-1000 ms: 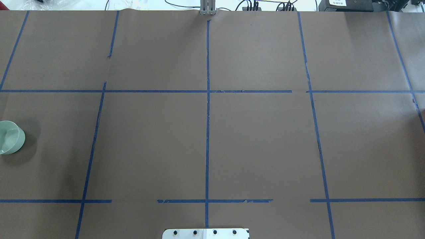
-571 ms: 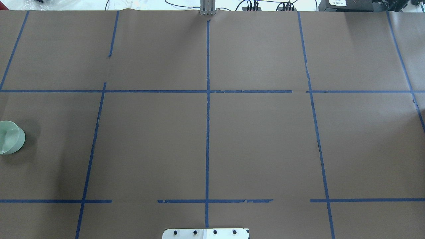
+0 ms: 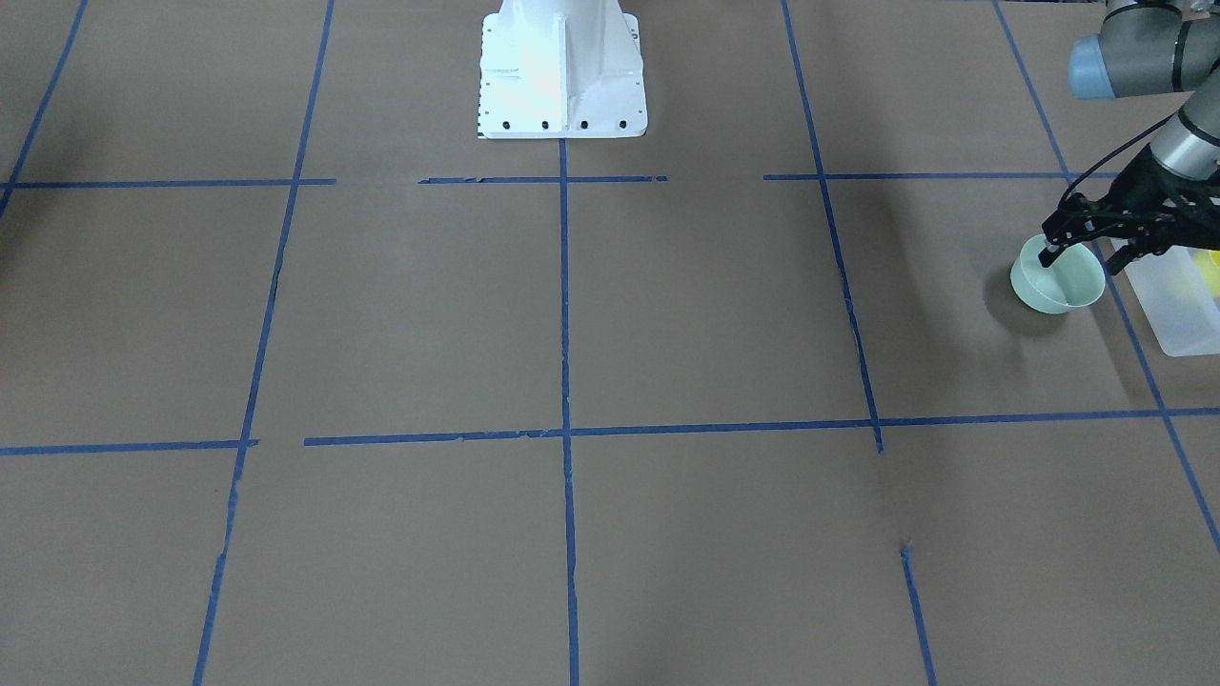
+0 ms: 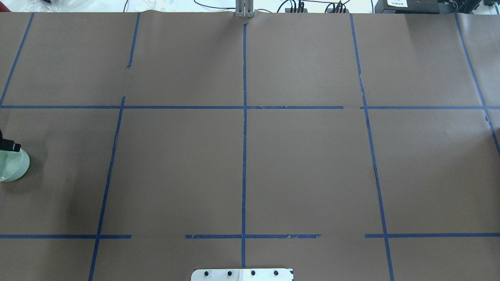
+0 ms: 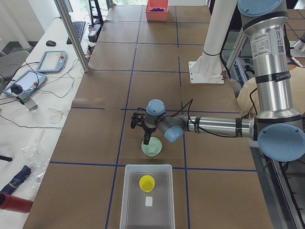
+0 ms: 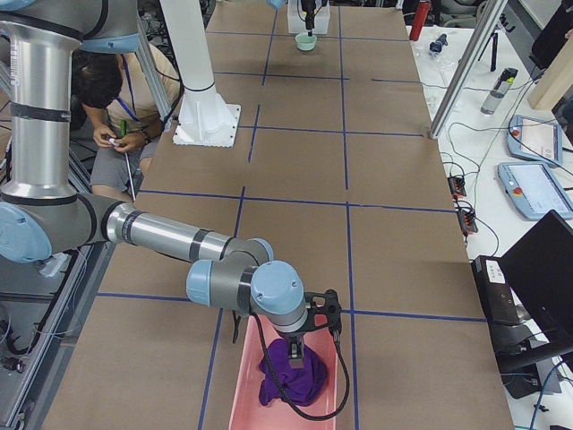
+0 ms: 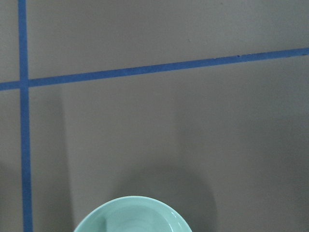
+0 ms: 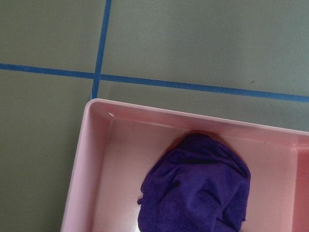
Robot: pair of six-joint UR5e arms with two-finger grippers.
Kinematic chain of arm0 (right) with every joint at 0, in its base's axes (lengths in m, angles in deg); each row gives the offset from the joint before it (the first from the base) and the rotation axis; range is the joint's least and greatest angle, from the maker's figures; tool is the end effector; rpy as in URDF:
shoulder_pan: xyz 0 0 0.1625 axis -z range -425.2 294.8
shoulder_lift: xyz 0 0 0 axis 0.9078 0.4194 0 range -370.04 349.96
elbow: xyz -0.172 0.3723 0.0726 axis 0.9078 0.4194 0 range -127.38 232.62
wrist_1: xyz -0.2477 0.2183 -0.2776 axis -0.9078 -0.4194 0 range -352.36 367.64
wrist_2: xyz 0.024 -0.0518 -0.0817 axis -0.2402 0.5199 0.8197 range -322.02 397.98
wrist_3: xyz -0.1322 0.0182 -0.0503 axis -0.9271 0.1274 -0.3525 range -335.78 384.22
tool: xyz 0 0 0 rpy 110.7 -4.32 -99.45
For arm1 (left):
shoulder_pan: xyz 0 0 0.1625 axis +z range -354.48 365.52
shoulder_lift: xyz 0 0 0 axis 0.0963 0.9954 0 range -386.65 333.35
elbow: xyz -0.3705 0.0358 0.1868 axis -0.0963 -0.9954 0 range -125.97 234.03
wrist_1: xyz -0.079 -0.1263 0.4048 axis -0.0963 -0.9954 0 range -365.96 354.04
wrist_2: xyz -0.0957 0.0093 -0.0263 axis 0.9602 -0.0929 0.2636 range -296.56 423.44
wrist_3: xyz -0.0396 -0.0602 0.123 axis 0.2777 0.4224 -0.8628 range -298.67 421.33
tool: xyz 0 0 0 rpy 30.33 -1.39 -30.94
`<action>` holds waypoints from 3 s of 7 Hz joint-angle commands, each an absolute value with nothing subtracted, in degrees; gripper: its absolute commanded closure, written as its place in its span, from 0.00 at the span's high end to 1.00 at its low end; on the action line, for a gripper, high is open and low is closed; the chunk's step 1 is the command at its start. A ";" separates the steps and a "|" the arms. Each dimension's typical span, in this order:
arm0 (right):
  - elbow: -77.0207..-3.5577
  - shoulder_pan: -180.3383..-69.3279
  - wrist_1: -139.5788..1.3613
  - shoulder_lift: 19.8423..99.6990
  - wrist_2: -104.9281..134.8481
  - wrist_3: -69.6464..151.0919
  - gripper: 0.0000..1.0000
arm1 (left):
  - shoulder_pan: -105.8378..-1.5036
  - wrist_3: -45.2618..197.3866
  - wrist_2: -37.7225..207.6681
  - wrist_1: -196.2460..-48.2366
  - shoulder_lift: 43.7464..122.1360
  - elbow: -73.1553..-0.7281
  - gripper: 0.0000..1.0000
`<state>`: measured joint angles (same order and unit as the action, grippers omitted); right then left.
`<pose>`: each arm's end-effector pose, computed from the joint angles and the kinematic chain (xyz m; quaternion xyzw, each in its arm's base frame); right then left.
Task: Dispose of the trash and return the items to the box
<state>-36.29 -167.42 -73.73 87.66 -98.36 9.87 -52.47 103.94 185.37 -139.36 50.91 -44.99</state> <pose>0.1244 -0.4325 0.7366 0.0892 -0.3832 -0.0166 0.9192 0.2020 -0.4326 0.6224 0.1047 0.4048 0.0102 0.9083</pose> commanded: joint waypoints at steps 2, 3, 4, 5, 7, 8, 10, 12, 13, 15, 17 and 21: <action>-36.50 -166.54 -73.66 87.61 -102.37 11.13 1.00 | -44.94 109.31 178.69 -139.20 50.78 -43.54 0.87; -37.63 -166.37 -73.66 87.61 -104.12 11.74 1.00 | -44.84 109.32 178.75 -139.55 50.87 -43.36 0.76; -43.21 -163.93 -73.75 87.52 -106.23 17.74 1.00 | -44.75 109.23 178.75 -139.56 50.87 -43.36 0.69; -51.36 -158.51 -73.75 87.52 -106.25 30.86 1.00 | -44.75 109.23 178.75 -139.56 50.87 -43.36 0.56; -57.14 -150.31 -73.66 86.91 -105.89 42.82 1.00 | -44.75 109.15 178.84 -139.56 50.87 -43.18 0.20; -58.11 -147.15 -73.49 83.60 -105.98 50.34 1.00 | -44.75 108.88 178.75 -139.56 50.87 -43.01 0.20; -59.18 -142.12 -70.25 82.43 -105.37 59.44 1.00 | -44.75 108.88 178.67 -139.56 50.78 -43.00 0.00; -59.18 -141.76 -70.15 82.42 -105.63 59.47 1.00 | -45.45 108.62 178.31 -139.47 50.43 -45.88 0.00; -59.18 -141.67 -70.15 82.42 -105.81 59.55 1.00 | -46.23 108.53 178.23 -139.29 49.99 -49.04 0.00; -59.18 -141.40 -70.15 82.42 -105.89 59.55 1.00 | -51.84 104.52 175.43 -139.12 50.08 -52.13 0.00; -59.35 -140.53 -70.06 82.42 -105.98 59.55 1.00 | -65.51 82.03 175.32 -138.94 47.10 -51.36 0.00; -59.00 -139.65 -70.06 82.51 -105.72 59.55 1.00 | -85.17 45.19 180.39 -139.21 46.38 -32.15 0.00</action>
